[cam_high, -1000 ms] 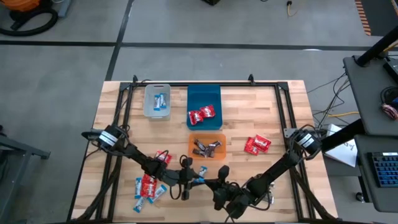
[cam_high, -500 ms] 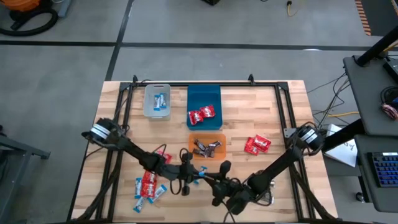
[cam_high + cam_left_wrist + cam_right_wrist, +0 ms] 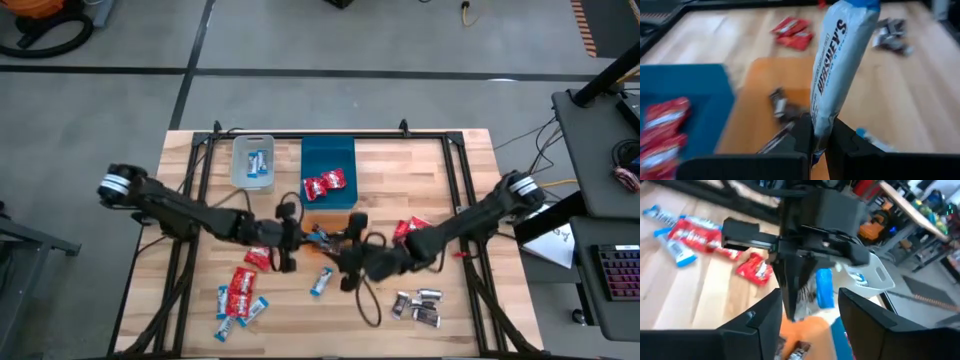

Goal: Sort candy
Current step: Put the blue chocolate bar into the gray bin

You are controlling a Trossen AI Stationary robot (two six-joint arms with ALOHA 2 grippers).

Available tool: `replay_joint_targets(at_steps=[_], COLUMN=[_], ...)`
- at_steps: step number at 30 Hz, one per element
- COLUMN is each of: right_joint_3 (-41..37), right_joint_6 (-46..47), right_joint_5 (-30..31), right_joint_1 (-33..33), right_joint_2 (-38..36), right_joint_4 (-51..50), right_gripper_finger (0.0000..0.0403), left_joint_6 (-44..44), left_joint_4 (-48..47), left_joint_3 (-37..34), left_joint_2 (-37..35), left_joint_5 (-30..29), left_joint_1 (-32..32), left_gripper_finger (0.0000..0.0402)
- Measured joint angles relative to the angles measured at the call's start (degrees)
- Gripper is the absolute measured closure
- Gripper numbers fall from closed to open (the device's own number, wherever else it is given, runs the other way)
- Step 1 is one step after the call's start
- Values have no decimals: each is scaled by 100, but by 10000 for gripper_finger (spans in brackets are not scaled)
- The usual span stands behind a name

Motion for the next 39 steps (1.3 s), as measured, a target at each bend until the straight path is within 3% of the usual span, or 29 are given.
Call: replay_joint_targets(at_steps=[12,19,22,27,32,39], right_joint_3=[-2,-22,-62,-195,-385,-564], right_joint_6=[1273,1220,1109,1022,1021,1343], right_joint_5=[-25,6,2,6,-9,-303], right_joint_1=[-1052,-1681,-1989,-2485,-2807,-2904], right_joint_2=[-1021,-1086,-1041,-999,-1001,-1004], right_joint_4=[-1349,-1877,-1856,-1953,-1927,-1935], right_gripper_finger=[208,208,207,207,207,206], left_joint_6=[176,-290,-545,-1085,-1039,-1003], left_joint_4=[-1729,-2821,-3372,-3999,-4061,-4329], left_joint_3=[0,2,0,-1,0,0], left_joint_2=[-1314,-1715,-1633,-1300,-1001,-862], left_joint_5=[-31,-944,-753,189,239,192], left_joint_1=[1386,2961,3886,4993,5190,5181], left_gripper_finger=[397,396,396,395,389,331])
